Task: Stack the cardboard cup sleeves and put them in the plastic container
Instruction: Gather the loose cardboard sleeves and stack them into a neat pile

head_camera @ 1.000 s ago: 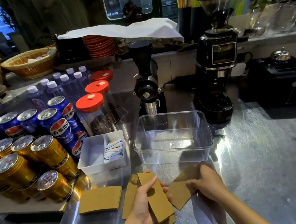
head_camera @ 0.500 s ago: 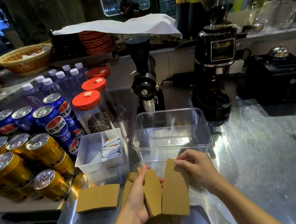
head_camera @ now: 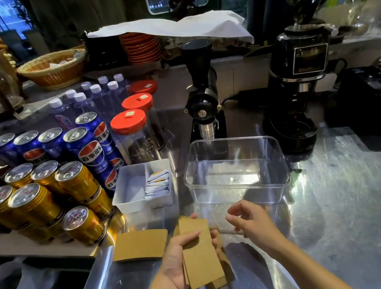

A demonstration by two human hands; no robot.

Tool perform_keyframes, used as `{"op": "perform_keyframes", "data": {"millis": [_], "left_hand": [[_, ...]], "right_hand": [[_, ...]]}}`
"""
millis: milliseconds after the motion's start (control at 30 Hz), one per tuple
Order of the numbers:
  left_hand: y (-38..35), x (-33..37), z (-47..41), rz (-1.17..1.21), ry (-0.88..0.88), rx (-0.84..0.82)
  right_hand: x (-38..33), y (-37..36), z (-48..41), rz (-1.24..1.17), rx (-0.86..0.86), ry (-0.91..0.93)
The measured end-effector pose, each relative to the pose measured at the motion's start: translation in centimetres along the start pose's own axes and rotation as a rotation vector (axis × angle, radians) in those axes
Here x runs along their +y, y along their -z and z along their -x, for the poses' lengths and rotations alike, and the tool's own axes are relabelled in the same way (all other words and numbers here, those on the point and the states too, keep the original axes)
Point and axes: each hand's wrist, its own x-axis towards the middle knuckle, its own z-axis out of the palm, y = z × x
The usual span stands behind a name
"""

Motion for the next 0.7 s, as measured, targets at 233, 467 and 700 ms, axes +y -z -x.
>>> {"op": "perform_keyframes", "data": {"millis": [233, 467, 700], "left_hand": [[1.1, 1.5, 0.8, 0.117, -0.115, 0.059], [1.3, 1.4, 1.2, 0.175, -0.149, 0.053], [1.6, 1.0, 1.3, 0.220, -0.178, 0.131]], "right_hand": [[0.5, -1.7, 0.1, 0.487, -0.273, 0.025], [0.9, -3.1, -0.1, 0.918, -0.487, 0.168], [1.3, -2.3, -0.9, 0.898, -0.432, 0.041]]}}
